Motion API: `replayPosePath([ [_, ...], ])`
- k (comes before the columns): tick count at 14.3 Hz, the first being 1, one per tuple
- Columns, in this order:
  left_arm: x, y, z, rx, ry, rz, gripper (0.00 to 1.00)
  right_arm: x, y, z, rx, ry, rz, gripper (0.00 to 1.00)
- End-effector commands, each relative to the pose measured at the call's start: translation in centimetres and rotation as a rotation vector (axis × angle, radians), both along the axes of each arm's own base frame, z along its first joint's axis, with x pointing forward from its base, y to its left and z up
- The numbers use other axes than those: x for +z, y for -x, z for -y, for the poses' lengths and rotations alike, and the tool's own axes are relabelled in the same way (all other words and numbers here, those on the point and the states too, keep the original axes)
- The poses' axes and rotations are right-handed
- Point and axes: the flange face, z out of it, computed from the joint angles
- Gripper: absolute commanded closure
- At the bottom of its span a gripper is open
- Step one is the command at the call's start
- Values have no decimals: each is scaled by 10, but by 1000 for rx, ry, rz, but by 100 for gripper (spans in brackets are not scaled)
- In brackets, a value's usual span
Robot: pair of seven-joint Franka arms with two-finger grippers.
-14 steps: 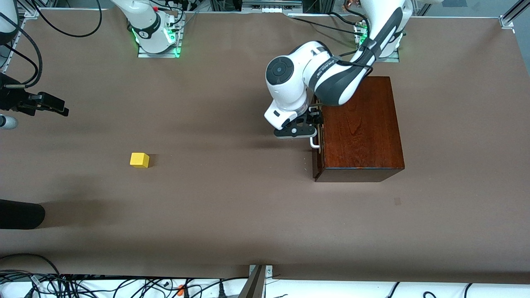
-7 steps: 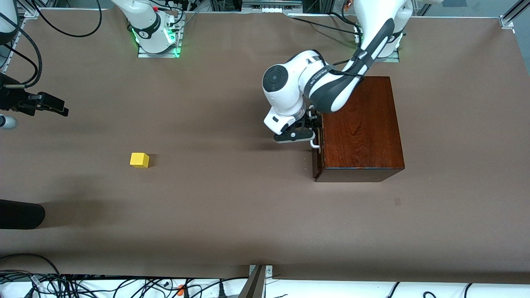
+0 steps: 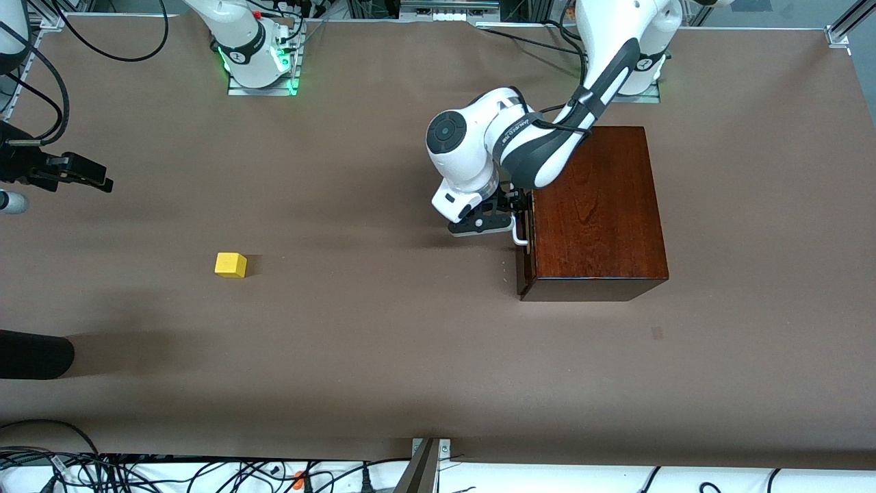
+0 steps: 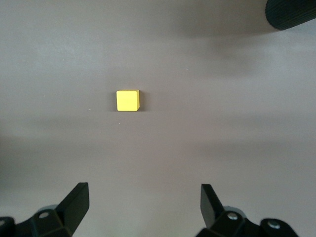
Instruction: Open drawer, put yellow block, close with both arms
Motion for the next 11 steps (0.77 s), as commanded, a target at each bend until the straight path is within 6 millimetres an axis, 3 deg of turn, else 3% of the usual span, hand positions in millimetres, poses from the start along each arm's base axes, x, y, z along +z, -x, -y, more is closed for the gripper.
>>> replayPosePath([
  [1,-10,0,6,-10,-2,22,0,4,-4,3,-12,-11,8,0],
  [7,-12,-3,8,-9,5,28,0,4,-4,3,-12,-11,8,0],
  [11,-8,2,22,-13,38,40,0,4,-4,3,-12,-10,8,0],
])
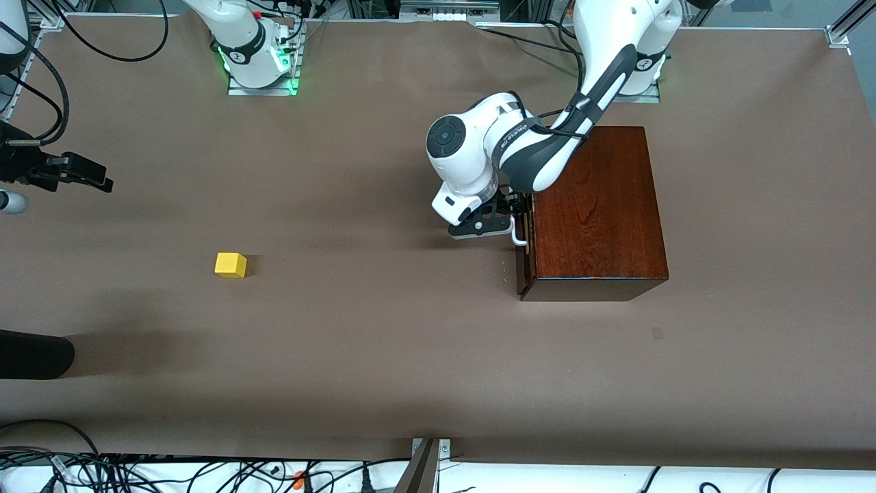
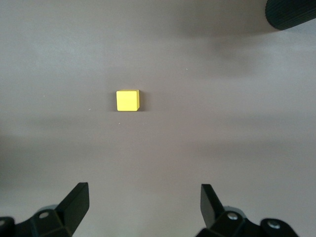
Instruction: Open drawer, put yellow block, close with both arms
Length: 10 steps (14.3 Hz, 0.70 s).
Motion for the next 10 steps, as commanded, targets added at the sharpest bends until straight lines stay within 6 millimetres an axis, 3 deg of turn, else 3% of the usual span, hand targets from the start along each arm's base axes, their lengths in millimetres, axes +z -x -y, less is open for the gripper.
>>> replayPosePath([
  [1,-1,2,22,-6,35,32,0,5,-4,3,-12,-10,9,0],
  [6,2,13,43,-13,53,36,0,4,-4,3,-12,-11,8,0],
  [10,10,11,57,-5,92,34,0,4,-4,3,-12,-11,8,0],
])
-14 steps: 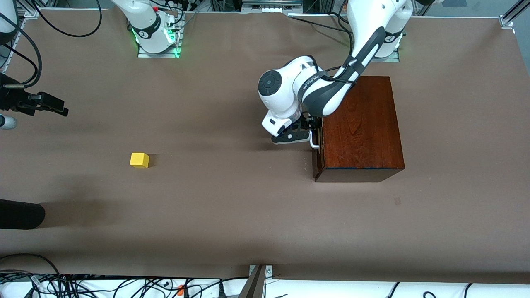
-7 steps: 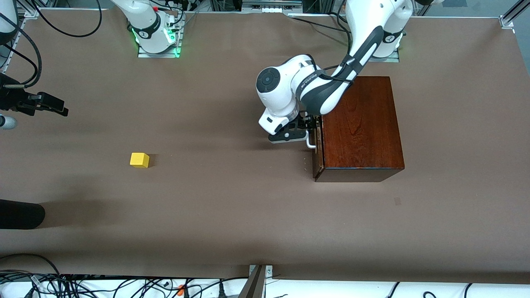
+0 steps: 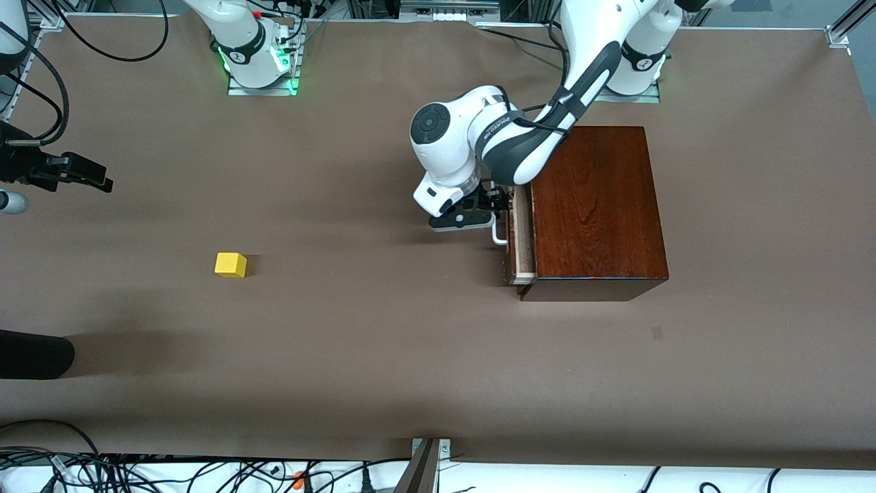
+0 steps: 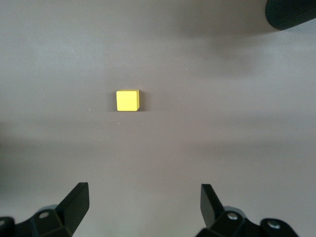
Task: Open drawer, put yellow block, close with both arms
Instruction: 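Pull the drawer open with the left gripper while the right gripper reaches the cube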
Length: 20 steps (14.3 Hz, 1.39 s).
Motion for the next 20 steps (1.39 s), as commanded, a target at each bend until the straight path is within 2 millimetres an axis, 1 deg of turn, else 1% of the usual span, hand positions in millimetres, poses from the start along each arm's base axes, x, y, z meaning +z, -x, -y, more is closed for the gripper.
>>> replayPosePath([
  [1,3,3,22,12,40,-6,0,5,-4,3,-12,-10,9,0],
  [3,8,0,29,16,61,-4,0,4,-4,3,-12,-11,8,0],
  [5,6,6,36,11,66,-11,0,4,-4,2,-10,-11,8,0],
  [6,8,4,38,11,72,-6,0,4,-4,2,-10,-11,8,0],
  [7,6,3,39,17,77,-11,0,4,-4,2,-10,-11,8,0],
  [10,11,4,45,23,99,-18,0,5,-4,-2,-4,-10,9,0],
  [11,11,8,51,23,102,-17,0,4,-4,-2,-4,-10,8,0],
  [13,13,5,56,37,116,-10,0,5,-4,-1,-10,-9,11,0],
  [15,13,9,65,35,130,-17,0,4,-5,-1,-15,-9,9,0],
  [17,15,7,69,40,147,-17,0,5,-5,0,-16,-9,12,0],
  [20,17,12,82,47,168,-21,0,4,-5,0,-18,-9,10,0],
])
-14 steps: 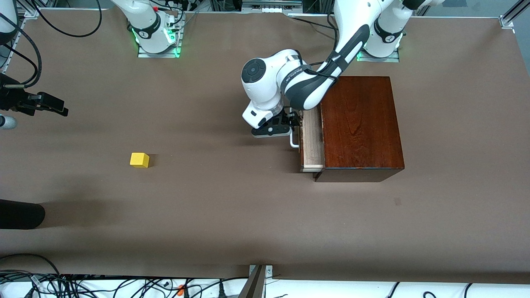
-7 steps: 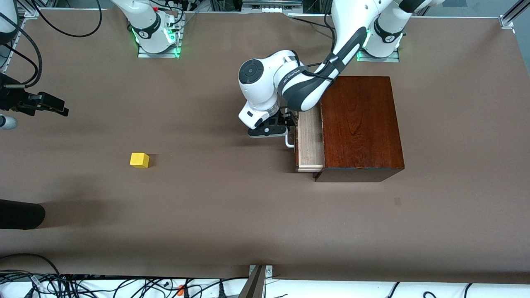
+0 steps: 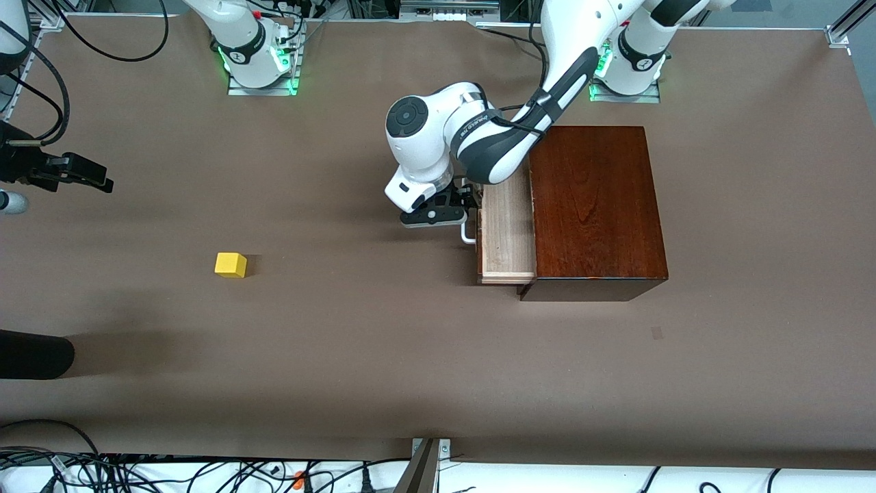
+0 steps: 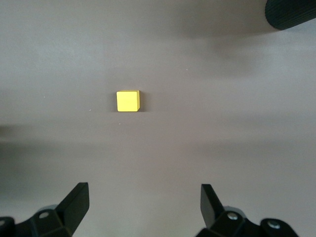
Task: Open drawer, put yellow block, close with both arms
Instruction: 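Pull the drawer open with the left gripper while the right gripper reaches the cube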
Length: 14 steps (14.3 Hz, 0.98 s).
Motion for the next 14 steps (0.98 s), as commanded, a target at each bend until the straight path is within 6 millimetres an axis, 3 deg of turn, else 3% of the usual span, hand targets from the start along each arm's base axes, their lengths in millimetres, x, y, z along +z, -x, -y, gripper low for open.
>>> replayPosePath([
  [1,9,12,33,29,66,-10,0,2,-4,1,-15,-10,4,0],
  [5,6,12,44,48,84,-4,0,-4,-6,2,-21,-10,-5,0],
  [10,11,10,57,58,124,13,0,-56,-18,-4,-5,-17,-123,0],
  [14,17,11,62,61,153,31,0,-100,-42,-10,-21,-63,-114,0],
])
